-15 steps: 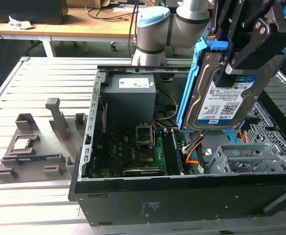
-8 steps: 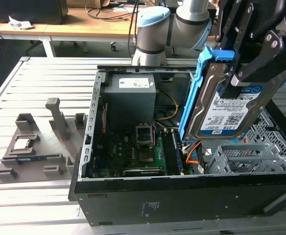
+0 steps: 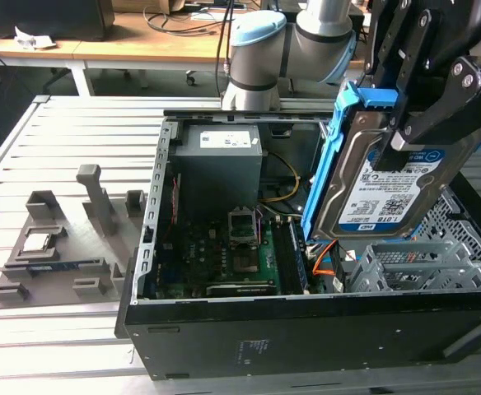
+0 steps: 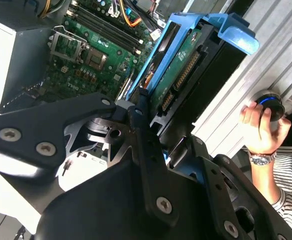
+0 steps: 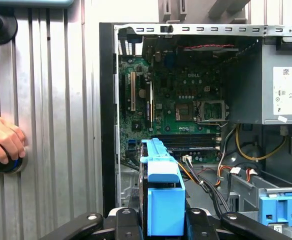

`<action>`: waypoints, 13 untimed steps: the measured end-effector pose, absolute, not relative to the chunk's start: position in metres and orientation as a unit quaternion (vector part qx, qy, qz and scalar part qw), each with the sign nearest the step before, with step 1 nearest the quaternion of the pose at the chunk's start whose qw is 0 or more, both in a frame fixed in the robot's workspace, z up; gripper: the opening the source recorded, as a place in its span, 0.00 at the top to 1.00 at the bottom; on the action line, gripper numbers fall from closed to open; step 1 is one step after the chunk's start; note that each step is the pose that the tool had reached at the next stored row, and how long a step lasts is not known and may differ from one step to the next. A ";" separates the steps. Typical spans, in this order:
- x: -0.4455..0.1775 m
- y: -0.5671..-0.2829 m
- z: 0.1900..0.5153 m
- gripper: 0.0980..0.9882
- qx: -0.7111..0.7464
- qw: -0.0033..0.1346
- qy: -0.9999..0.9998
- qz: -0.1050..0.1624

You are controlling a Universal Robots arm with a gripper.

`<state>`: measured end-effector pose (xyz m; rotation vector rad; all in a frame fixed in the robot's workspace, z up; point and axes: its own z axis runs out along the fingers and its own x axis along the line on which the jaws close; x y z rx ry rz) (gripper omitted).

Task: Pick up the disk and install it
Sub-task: 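Pick up the disk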

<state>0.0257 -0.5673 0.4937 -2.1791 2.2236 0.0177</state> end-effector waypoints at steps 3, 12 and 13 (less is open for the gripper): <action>0.026 -0.567 0.494 0.70 -0.700 0.014 0.714 0.006; 0.047 -0.567 0.494 0.70 -0.700 0.014 0.714 0.006; 0.052 -0.567 0.494 0.70 -0.700 0.014 0.714 0.006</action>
